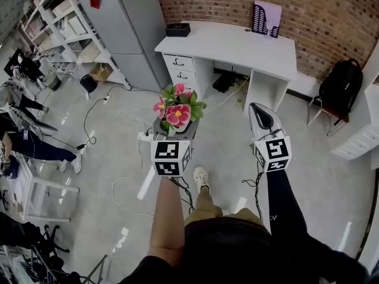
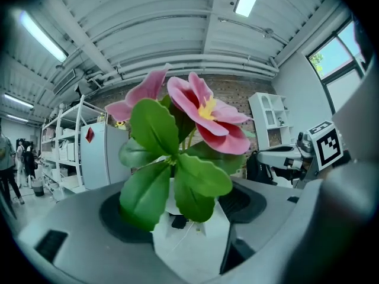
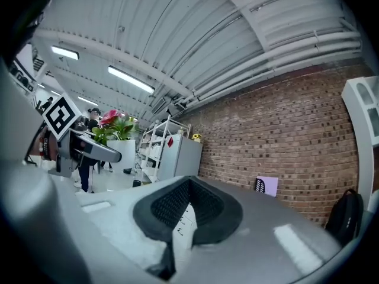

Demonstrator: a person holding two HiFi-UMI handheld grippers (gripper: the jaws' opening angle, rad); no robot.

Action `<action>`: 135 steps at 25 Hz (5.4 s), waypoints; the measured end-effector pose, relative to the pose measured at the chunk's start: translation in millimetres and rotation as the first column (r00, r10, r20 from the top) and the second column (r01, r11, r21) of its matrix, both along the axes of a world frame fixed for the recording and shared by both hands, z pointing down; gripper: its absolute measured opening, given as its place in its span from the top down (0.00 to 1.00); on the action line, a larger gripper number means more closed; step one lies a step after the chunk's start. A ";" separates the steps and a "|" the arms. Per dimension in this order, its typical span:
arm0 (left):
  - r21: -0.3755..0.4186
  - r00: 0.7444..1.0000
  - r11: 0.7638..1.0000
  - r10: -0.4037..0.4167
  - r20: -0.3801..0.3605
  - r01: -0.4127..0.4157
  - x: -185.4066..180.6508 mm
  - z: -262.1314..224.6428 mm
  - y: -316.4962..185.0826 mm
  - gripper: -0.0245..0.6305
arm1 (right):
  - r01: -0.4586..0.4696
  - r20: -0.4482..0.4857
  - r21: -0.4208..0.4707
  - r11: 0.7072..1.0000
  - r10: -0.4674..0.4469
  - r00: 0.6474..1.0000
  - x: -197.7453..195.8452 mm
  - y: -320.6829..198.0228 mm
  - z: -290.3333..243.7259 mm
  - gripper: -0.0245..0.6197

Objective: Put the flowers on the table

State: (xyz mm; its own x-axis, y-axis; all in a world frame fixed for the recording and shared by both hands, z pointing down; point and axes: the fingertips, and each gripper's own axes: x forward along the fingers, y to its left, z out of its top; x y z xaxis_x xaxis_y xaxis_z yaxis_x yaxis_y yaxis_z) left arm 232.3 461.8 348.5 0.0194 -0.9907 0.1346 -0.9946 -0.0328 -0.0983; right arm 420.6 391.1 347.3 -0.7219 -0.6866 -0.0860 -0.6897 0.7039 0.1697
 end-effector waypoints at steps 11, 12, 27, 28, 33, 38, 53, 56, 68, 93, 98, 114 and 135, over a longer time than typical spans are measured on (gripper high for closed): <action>0.032 1.000 0.999 -0.002 0.018 0.001 -97.5 11.6 -89.2 0.44 | 0.014 -0.073 0.061 0.998 -0.010 0.997 -96.8 -104.5 14.3 0.96; 0.034 1.000 0.999 0.000 0.016 0.000 -108.2 10.6 -99.9 0.44 | 0.014 -0.076 0.059 0.998 -0.010 0.997 -108.2 -115.3 14.9 0.96; 0.023 1.000 1.000 -0.001 -0.017 0.001 -257.0 6.4 -264.5 0.44 | 0.024 -0.037 0.031 0.999 -0.023 0.999 -259.8 -278.2 8.7 0.96; 0.026 1.000 1.000 0.006 -0.015 -0.005 -263.2 5.8 -274.0 0.44 | 0.022 -0.035 0.031 0.999 -0.021 0.999 -267.0 -287.2 8.3 0.96; 0.037 0.999 0.999 0.028 -0.028 -0.027 -289.3 6.8 -316.9 0.44 | 0.016 -0.028 0.021 1.000 -0.016 0.999 -294.1 -327.6 12.8 0.96; 0.038 0.999 0.999 0.030 -0.041 -0.029 -310.7 4.8 -347.7 0.44 | 0.015 -0.039 0.012 1.000 -0.015 0.999 -312.9 -357.5 13.3 0.96; 0.015 0.997 1.000 -0.001 -0.078 0.002 -376.6 29.0 -476.3 0.44 | 0.100 -0.030 0.013 0.995 -0.100 0.995 -416.6 -501.2 25.1 0.96; 0.014 0.997 1.000 -0.020 -0.075 0.021 -394.8 25.1 -504.9 0.44 | 0.131 -0.029 0.021 0.991 -0.130 0.991 -441.6 -532.3 16.6 0.96; 0.049 0.995 0.996 -0.071 -0.071 0.075 -451.4 20.1 -664.8 0.44 | 0.219 -0.020 -0.010 0.976 -0.220 0.975 -519.4 -701.7 15.7 0.96; -0.064 0.999 0.997 0.033 -0.001 -0.033 -444.6 57.3 -806.3 0.44 | 0.172 0.053 -0.112 0.979 -0.167 0.984 -518.1 -825.1 46.1 0.96; -0.074 0.994 0.991 0.112 0.003 -0.111 -445.8 72.8 -829.6 0.44 | 0.087 0.037 -0.131 0.988 -0.083 0.996 -512.2 -843.2 57.8 0.96; -0.153 0.948 0.936 0.306 -0.089 -0.317 -518.1 173.4 -911.3 0.44 | -0.147 -0.071 -0.198 0.969 0.135 0.988 -561.0 -898.9 84.5 0.96; -0.391 0.938 0.853 0.311 -0.154 -0.346 -542.1 318.2 -905.5 0.44 | -0.252 -0.164 -0.245 0.936 0.216 0.962 -579.9 -879.0 125.2 0.96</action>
State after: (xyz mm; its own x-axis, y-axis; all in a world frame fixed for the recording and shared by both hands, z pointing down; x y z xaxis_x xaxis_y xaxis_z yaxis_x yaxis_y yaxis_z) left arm -309.8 -443.7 666.7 0.3628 -0.7824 0.5062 -0.9225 -0.3782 0.0767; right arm -159.3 -487.9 472.5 -0.5302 -0.8228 0.2046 -0.8243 0.5567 0.1028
